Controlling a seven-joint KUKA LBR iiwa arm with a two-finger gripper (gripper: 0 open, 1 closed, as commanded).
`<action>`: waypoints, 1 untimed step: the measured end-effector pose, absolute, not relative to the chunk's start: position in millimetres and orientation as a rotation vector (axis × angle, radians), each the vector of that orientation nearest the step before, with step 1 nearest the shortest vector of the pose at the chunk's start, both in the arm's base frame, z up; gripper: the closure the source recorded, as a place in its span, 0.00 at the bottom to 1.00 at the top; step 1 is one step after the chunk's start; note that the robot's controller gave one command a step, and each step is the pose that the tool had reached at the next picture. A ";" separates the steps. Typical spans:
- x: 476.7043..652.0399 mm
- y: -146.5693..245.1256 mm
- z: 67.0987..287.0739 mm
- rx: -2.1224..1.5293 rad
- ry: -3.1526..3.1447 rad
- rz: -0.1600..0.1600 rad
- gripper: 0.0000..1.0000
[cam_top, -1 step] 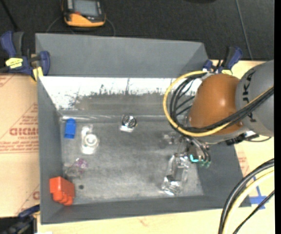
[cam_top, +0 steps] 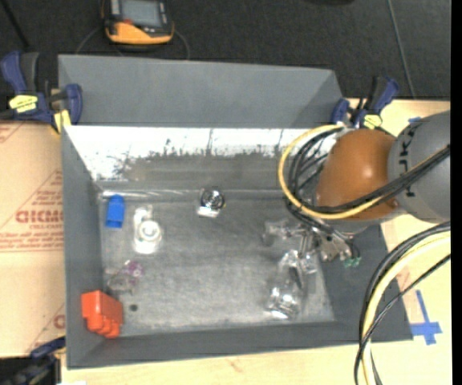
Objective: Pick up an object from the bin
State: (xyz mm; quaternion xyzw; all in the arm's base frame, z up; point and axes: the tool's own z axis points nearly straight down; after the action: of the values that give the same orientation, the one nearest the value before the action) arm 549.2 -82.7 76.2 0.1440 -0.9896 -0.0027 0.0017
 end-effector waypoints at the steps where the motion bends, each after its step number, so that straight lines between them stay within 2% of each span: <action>1: 547.2 -85.1 78.6 0.451 -3.092 -0.005 1.00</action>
Offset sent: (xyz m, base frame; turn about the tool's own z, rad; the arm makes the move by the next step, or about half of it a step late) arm 0.0000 0.0000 0.0000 0.0000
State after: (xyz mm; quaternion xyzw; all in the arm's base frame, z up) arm 547.2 -85.1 78.6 0.1442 -0.9895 -0.0016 0.0085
